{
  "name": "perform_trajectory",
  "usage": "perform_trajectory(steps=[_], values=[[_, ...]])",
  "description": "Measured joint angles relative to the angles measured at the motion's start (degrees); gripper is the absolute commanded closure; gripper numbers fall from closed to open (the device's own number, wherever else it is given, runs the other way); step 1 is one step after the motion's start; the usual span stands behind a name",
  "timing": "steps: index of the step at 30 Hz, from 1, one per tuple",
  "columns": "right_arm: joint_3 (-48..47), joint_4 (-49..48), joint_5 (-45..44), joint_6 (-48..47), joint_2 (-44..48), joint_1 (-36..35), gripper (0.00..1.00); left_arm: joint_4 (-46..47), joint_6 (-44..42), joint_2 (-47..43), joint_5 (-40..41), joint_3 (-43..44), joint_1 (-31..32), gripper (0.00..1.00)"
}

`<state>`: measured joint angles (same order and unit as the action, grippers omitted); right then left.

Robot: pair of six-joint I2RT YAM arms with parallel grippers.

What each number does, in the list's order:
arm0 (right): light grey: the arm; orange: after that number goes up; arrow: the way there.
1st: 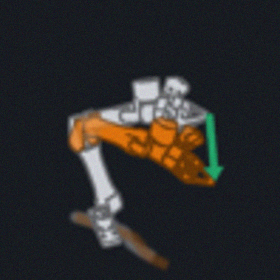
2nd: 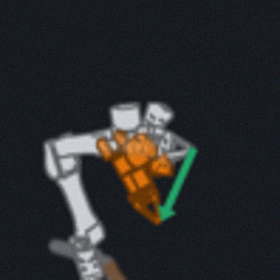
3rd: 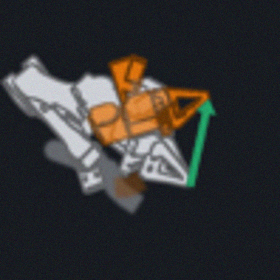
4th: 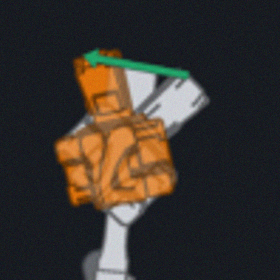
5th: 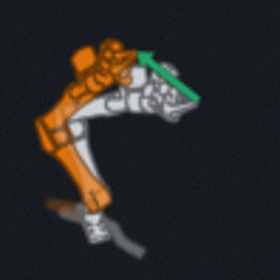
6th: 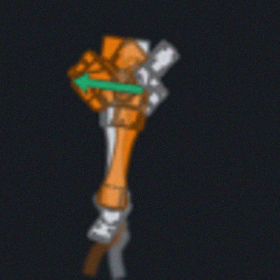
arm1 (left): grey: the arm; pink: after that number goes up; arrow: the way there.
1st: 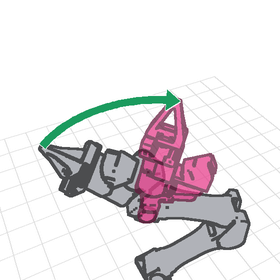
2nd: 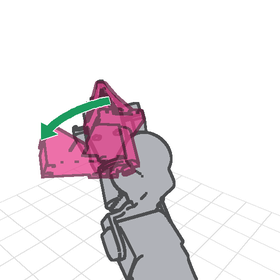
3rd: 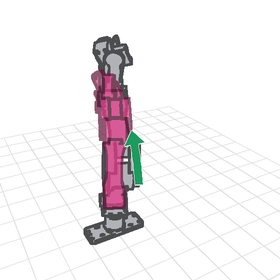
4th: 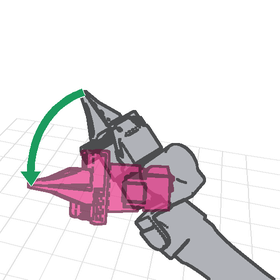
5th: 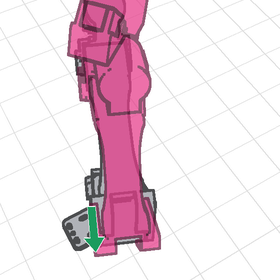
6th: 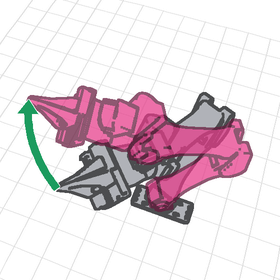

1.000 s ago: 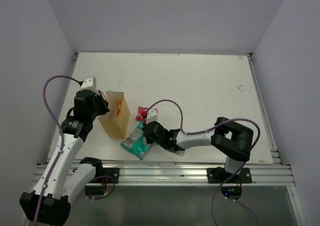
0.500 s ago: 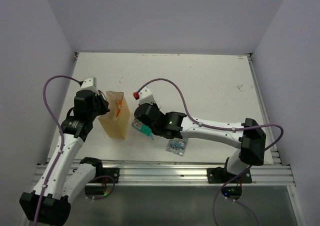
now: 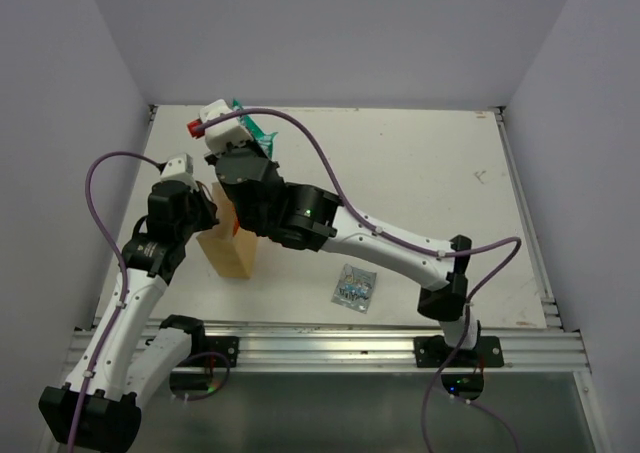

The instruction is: Place the snacks into the paper bag

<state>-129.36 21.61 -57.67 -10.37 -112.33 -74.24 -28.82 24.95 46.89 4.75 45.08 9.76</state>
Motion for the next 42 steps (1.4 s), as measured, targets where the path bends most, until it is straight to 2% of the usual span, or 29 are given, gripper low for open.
perform_trajectory(steps=[4, 9, 19, 23, 31, 38, 42], values=[[-8.4, -0.6, -1.6, -5.5, -8.4, -1.2, 1.00, 0.0, 0.0, -0.2, 0.0, 0.0, 0.0, 1.00], [-9.5, -0.4, -3.2, -8.4, -13.6, -2.8, 1.00, 0.1, 0.0, -0.7, -0.1, -0.6, 0.0, 1.00], [-10.7, -1.6, -6.3, -11.0, -14.7, -4.3, 1.00, 0.3, 0.0, -1.2, -0.5, -0.9, 0.0, 1.00], [-16.1, -7.0, -7.3, -16.0, -16.8, -4.5, 1.00, 0.3, 0.0, -1.3, -0.7, -0.9, 0.0, 1.00], [-15.6, -14.4, -8.9, -19.8, -17.0, -5.0, 1.00, 0.3, 0.0, -1.3, -0.8, -0.9, 0.0, 1.00], [-19.4, -20.9, -9.5, -23.3, -23.0, -5.0, 1.00, 0.2, 0.0, -1.2, -1.2, -1.3, -0.5, 1.00], [-19.7, -23.0, -9.5, -24.2, -23.3, -5.0, 1.00, 0.5, 0.0, -1.2, -1.4, -1.3, -0.7, 1.00]])
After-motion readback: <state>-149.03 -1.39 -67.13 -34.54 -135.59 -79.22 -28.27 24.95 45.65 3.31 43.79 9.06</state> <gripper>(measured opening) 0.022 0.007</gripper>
